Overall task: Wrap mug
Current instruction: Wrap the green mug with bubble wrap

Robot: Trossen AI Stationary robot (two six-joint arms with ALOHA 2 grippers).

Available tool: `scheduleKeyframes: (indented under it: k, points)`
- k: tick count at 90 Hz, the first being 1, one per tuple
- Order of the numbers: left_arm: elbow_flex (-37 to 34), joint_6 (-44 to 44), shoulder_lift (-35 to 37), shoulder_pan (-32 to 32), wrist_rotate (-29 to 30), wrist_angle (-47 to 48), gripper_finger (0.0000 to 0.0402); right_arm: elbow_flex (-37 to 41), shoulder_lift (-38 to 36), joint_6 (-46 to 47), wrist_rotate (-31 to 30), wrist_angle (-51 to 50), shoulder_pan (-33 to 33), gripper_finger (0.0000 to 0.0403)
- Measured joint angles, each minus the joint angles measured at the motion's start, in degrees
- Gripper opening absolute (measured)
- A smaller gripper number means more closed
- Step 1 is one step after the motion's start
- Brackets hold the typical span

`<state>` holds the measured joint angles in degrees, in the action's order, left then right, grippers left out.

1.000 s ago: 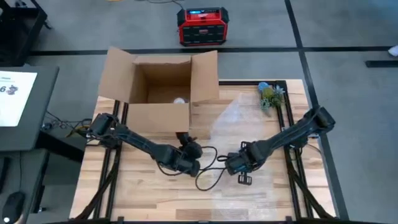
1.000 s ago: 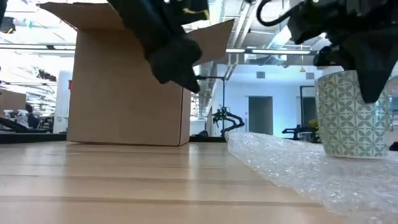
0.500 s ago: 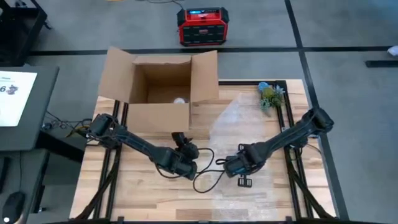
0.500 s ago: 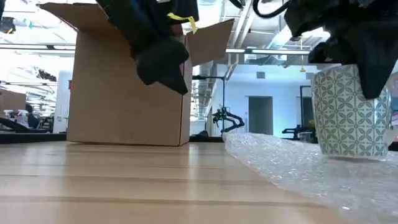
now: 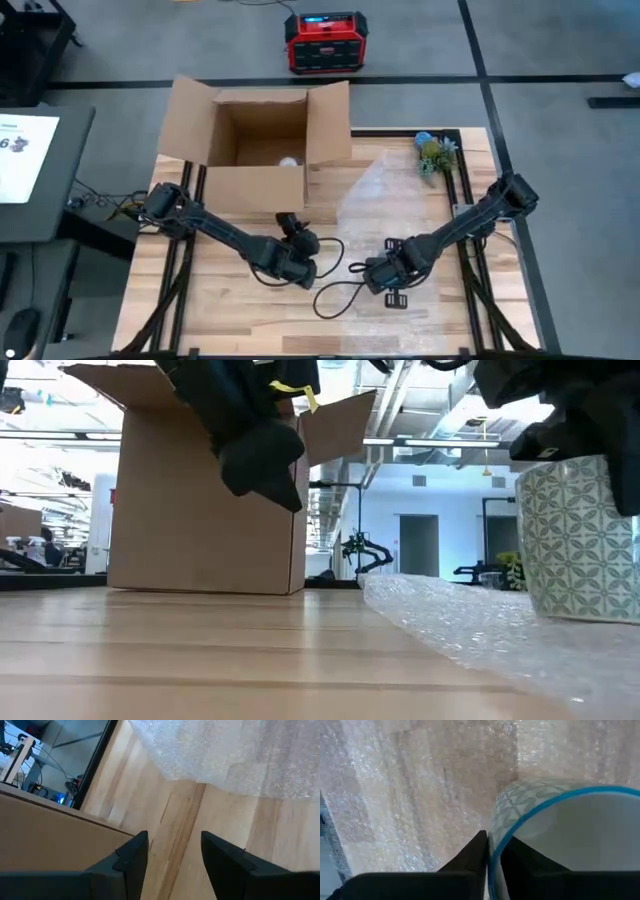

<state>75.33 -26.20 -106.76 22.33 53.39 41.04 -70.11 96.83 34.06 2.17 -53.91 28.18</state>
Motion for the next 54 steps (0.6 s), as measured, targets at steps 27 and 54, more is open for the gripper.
scheduleKeyframes:
  k: [27,54]
  points:
    - [0.0,0.0,0.0,0.0,0.0,0.0,0.0162,0.0,-3.5,-5.5,6.5,-0.2,-2.2,0.0146]
    - [0.0,0.0,0.0,0.0,0.0,0.0,0.0162,0.0,-22.9,-15.6,-13.0,-2.3,-7.2,0.0163]
